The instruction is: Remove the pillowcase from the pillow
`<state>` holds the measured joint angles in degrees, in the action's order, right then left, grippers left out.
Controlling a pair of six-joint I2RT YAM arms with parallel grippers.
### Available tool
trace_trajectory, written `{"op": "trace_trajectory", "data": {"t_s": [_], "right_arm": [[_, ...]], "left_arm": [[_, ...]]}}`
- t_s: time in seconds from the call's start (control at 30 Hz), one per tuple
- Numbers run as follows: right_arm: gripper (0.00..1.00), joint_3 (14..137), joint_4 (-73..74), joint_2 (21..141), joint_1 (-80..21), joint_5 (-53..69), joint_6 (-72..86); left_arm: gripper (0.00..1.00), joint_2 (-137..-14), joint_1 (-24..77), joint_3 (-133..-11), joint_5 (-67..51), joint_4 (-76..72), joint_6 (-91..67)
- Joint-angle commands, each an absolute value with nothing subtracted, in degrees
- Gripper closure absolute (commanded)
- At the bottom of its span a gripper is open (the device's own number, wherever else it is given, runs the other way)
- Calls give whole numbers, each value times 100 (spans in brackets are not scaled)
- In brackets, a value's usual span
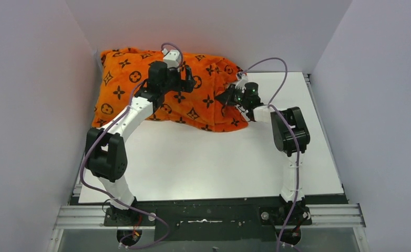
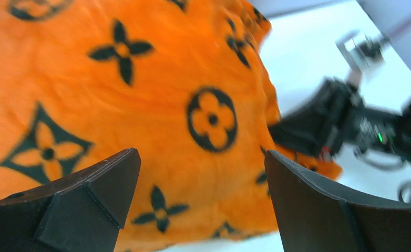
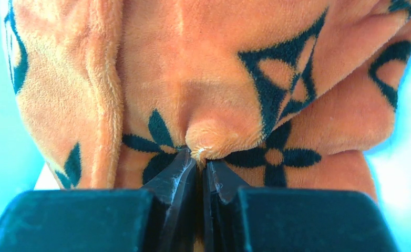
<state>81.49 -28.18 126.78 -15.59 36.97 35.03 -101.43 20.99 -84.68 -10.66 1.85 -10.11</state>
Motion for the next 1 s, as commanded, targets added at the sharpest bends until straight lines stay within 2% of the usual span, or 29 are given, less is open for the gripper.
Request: {"op": "trace_trajectory", "data": {"t_s": [0.0,0.27,0.4,0.53,0.73,0.83,0.97], "right_arm": [[100,7393,-3372,11959,-1791,3965,3585],[100,7010,-2681,11188,-2239,3547,3007],[100,6906,-2576,11005,-2346,3498,2962],[100,6726,-2649,10831,-2425,3441,2975],[100,6606,-2685,10671,-2470,3472,2992],[100,6577,-2674,10588,-2469,3479,2995],[100,6539,-2601,10476,-2465,3464,2954]], "left_arm": [[11,-10153,2324,-8631,64,-1130,-1551],[11,-9957,2844,-7971,-551,-2204,-1676],[11,-9946,3478,-7969,568,-1598,-1071],[12,-10120,3688,-7956,1786,-1376,-1009],[13,-10353,3700,-8072,2499,-957,-984],[13,-10414,3696,-7975,2523,-872,-910],[13,-10419,3691,-7754,1605,-892,-734]]}}
